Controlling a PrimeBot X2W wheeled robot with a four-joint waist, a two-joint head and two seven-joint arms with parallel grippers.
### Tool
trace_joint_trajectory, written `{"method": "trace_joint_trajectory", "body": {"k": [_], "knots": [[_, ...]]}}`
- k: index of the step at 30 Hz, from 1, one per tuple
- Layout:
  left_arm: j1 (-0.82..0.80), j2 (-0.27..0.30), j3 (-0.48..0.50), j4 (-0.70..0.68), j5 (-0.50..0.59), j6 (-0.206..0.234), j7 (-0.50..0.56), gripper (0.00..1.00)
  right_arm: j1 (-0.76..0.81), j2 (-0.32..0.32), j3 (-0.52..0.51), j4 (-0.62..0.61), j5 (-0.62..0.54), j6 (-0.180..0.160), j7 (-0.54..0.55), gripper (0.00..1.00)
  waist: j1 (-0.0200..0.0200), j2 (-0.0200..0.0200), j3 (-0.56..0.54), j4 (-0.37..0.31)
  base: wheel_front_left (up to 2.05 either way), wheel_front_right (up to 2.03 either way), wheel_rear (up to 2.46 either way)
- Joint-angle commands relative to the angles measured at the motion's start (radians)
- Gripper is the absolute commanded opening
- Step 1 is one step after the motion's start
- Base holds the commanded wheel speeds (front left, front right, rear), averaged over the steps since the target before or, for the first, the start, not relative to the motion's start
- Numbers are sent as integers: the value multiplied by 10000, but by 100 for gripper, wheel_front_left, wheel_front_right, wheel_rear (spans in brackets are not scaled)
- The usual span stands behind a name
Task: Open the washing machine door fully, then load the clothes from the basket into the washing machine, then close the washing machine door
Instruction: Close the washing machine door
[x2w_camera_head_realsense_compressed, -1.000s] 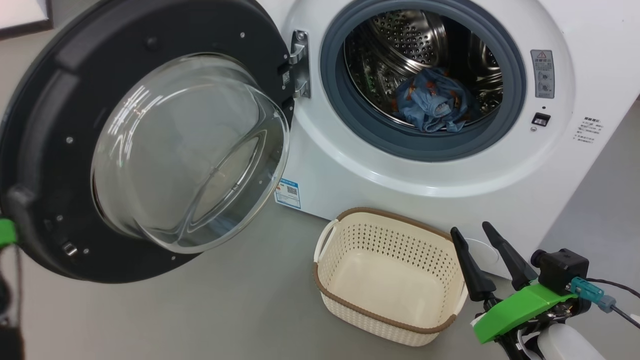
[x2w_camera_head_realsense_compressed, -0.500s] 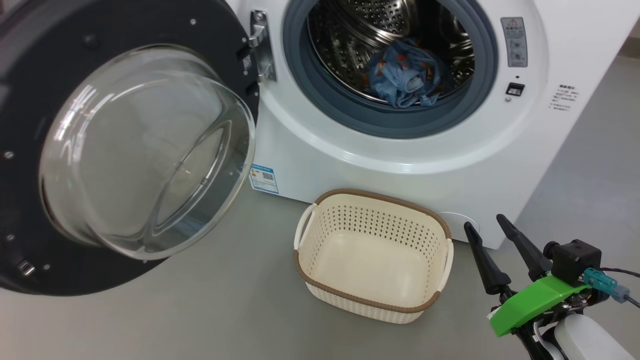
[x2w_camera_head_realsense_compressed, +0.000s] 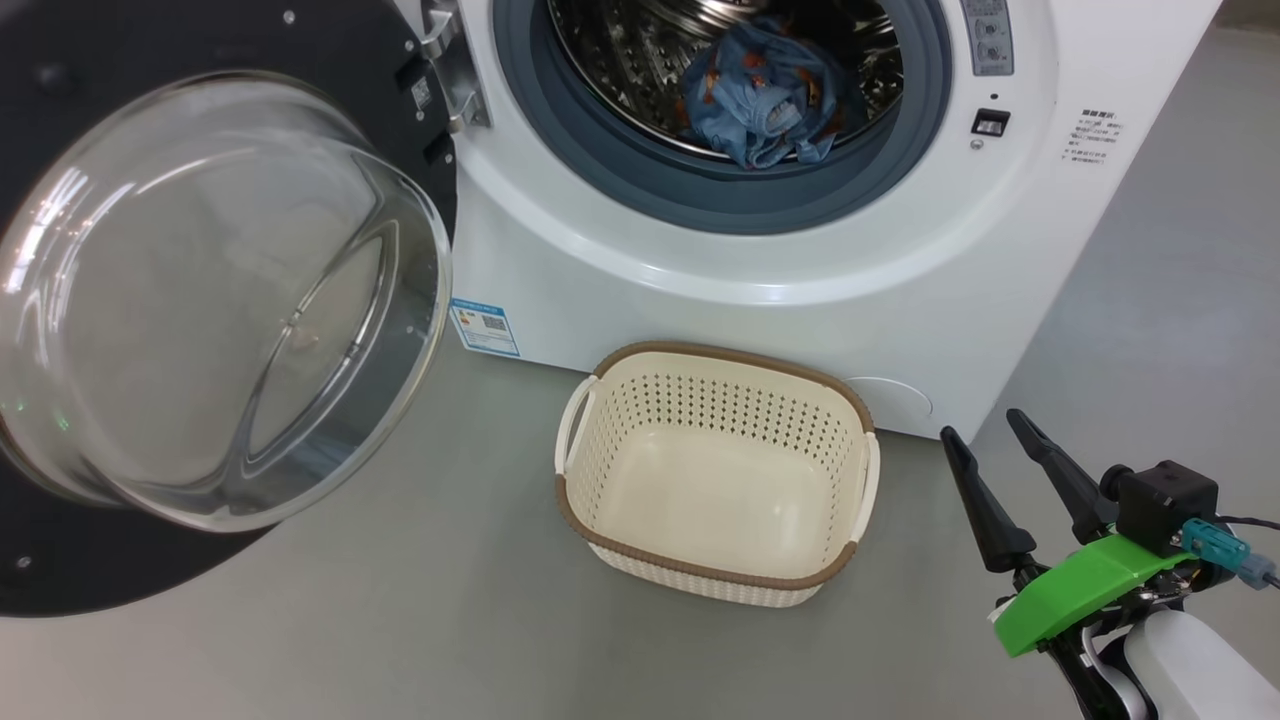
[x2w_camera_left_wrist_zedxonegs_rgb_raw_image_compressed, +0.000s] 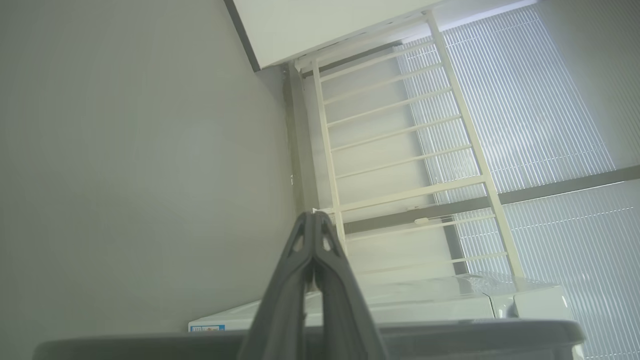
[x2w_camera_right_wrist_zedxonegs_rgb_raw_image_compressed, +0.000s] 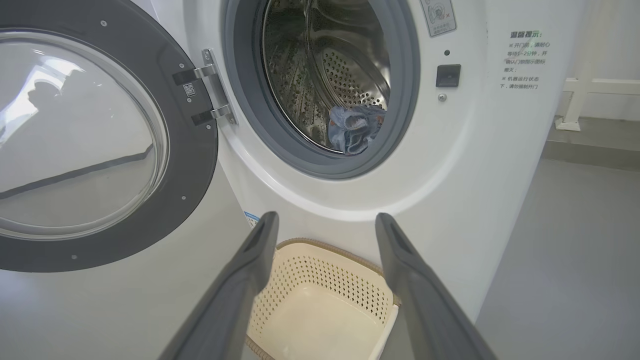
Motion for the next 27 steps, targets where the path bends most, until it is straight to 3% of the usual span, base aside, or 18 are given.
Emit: {"method": "trace_joint_trajectory", "body": {"k": [1, 16, 27], "knots": [[-290, 747, 67, -184, -118, -7, 261, 0, -266, -182, 80, -214, -186, 44, -82, 100, 0, 0, 42, -8, 0, 0, 0], [111, 731, -908, -682, -416, -7, 3033, 0, -139, 65, -55, -48, -253, 44, -82, 100, 0, 0, -183, 146, 0, 0, 0], [1366, 621, -1801, -2267, -738, -7, 5679, 0, 328, 366, -397, -66, -76, 44, -82, 100, 0, 0, -991, 186, 0, 0, 0]]}}
